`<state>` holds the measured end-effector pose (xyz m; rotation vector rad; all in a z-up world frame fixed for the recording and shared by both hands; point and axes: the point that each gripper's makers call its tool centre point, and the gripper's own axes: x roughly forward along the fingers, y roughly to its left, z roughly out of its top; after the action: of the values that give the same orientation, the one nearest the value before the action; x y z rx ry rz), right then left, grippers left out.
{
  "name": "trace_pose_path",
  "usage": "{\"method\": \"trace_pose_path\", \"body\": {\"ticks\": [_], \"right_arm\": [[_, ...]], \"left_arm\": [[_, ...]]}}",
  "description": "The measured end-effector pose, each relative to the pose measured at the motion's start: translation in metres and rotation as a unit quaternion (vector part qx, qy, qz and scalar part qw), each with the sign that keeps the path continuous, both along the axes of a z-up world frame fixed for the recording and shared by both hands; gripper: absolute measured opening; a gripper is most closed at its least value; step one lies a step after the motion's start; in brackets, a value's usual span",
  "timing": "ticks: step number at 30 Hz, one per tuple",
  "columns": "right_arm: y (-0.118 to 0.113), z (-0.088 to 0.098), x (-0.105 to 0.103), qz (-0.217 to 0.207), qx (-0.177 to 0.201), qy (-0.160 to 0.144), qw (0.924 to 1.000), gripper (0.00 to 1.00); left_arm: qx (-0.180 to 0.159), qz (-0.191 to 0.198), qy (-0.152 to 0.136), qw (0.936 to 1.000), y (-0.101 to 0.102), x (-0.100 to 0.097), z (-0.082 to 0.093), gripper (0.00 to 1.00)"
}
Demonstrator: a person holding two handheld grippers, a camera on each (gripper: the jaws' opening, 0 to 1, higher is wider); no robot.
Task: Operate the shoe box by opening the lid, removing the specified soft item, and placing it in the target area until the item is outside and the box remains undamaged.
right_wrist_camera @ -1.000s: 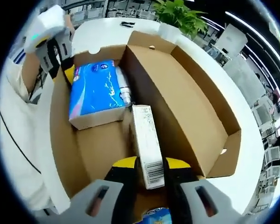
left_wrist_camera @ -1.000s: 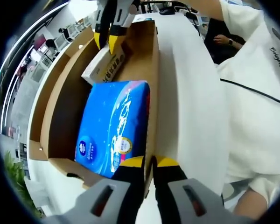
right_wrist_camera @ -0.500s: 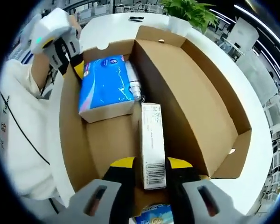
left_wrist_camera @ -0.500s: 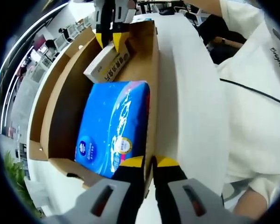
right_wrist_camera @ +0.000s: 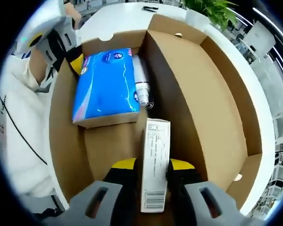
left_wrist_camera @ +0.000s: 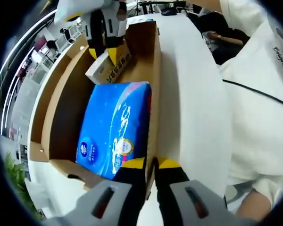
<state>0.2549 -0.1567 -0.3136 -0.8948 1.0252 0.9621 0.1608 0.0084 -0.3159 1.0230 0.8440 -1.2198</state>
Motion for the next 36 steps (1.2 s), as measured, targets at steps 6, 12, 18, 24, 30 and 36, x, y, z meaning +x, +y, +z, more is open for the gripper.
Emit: {"method": "trace_pose_path", "body": {"ticks": [6,12,18,24,30,36], "right_arm": [[0.000,-0.012,-0.002,0.007,-0.022,0.010,0.9997,0.25],[-0.003,-0.023,-0.007,0.004,-0.029,0.028,0.9992,0.24],[-0.006,-0.031,-0.008,0.004,-0.040,0.046,0.9981,0.24],[-0.006,-0.027,-0.008,0.006,-0.043,0.050,0.9978,0.23],[-0.006,-0.026,-0.008,0.004,-0.051,0.064,0.9966,0.23],[-0.007,-0.027,-0.008,-0.018,-0.064,0.064,0.9958,0.23]], "left_arm": [[0.002,0.000,0.002,1.0000,0.000,0.000,0.000,0.06],[0.002,0.000,0.001,1.0000,0.000,0.000,0.000,0.06],[0.003,0.000,0.003,1.0000,0.000,-0.001,0.000,0.06],[0.002,-0.001,0.001,1.0000,-0.001,-0.001,0.000,0.06],[0.003,0.000,0.001,1.0000,-0.001,-0.001,0.000,0.06],[0.004,0.000,0.001,1.0000,-0.001,-0.001,0.000,0.06]]}}
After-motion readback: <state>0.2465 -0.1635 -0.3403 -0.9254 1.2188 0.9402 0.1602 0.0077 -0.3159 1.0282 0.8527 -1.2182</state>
